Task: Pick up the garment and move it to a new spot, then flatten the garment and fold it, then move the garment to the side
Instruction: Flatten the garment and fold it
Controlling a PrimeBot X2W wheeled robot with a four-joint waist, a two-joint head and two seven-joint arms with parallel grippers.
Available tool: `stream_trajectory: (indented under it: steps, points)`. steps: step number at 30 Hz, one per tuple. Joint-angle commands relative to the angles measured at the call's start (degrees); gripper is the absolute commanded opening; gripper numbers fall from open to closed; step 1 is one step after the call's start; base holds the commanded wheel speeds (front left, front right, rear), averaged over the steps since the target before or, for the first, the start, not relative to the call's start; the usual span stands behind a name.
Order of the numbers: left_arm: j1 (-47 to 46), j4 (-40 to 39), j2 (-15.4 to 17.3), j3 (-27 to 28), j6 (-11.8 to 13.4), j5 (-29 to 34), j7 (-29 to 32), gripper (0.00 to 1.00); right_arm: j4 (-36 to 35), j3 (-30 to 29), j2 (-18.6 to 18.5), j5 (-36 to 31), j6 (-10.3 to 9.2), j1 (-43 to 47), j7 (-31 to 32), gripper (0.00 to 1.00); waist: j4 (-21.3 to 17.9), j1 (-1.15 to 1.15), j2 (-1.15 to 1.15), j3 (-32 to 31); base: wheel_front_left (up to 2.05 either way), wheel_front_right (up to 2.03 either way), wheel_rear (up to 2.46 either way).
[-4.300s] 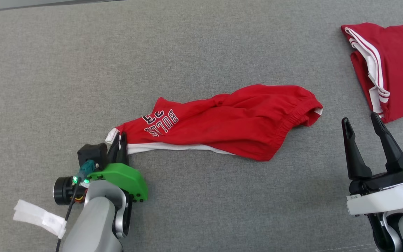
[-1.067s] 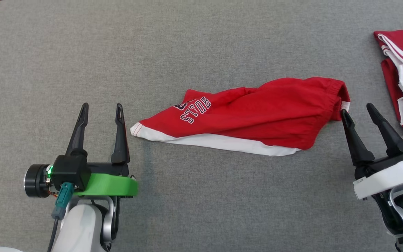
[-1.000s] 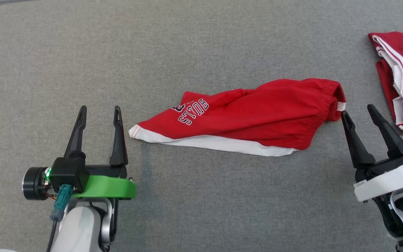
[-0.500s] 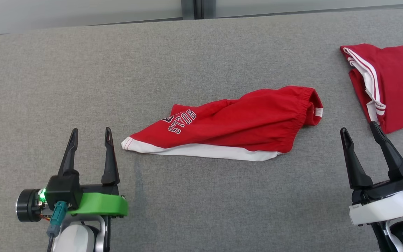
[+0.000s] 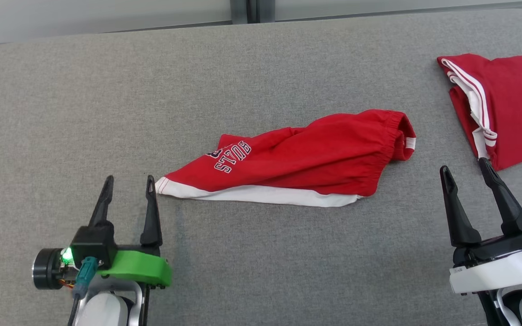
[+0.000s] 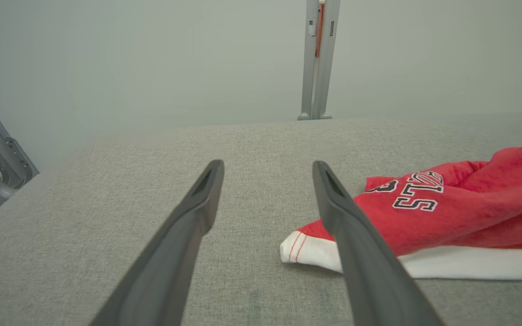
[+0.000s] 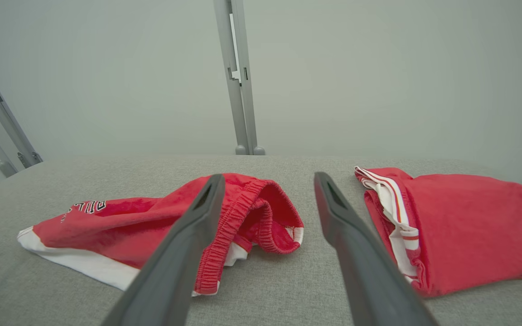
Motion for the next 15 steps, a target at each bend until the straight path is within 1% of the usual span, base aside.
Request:
stream_trajectory:
  steps: [1, 5, 13, 14, 15]
  points:
    - [-1.10, 1.00, 0.61, -0.38, -0.55, -0.29, 0.91, 1.00, -0.11, 0.28, -0.05, 0.09, -0.10, 0.00, 0.18, 1.00, -0.09, 0.00, 0.00, 0.52, 0.00, 0.00, 0.00]
    - [-3.64, 5.46, 0.52, -2.11, -2.35, -0.80, 4.59, 1.00, 0.14, 0.96, -0.10, 0.78, -0.10, -1.03, 0.07, 1.00, -0.40, 0.00, 0.00, 2.15, 0.00, 0.00, 0.00]
    - [-11.04, 17.86, 0.46, -3.85, -5.48, -2.18, 9.39, 1.00, 2.36, 2.81, -0.31, 2.23, -0.10, -2.20, 0.56, 1.00, -1.23, 0.00, 0.00, 5.03, 0.00, 0.00, 0.00]
    - [-11.88, 19.30, 0.33, -4.06, -5.87, -2.23, 9.63, 0.99, 2.95, 3.29, -0.47, 2.24, -0.10, -2.21, 0.87, 1.00, -1.30, 0.00, 0.00, 5.18, 0.00, 0.00, 0.00]
    - [-12.49, 20.30, 0.30, -4.14, -6.10, -2.19, 9.48, 0.66, 3.37, 3.85, -0.60, 2.33, -0.10, -2.29, 1.00, 1.00, -1.36, 0.00, 0.00, 5.28, 0.00, 0.00, 0.00]
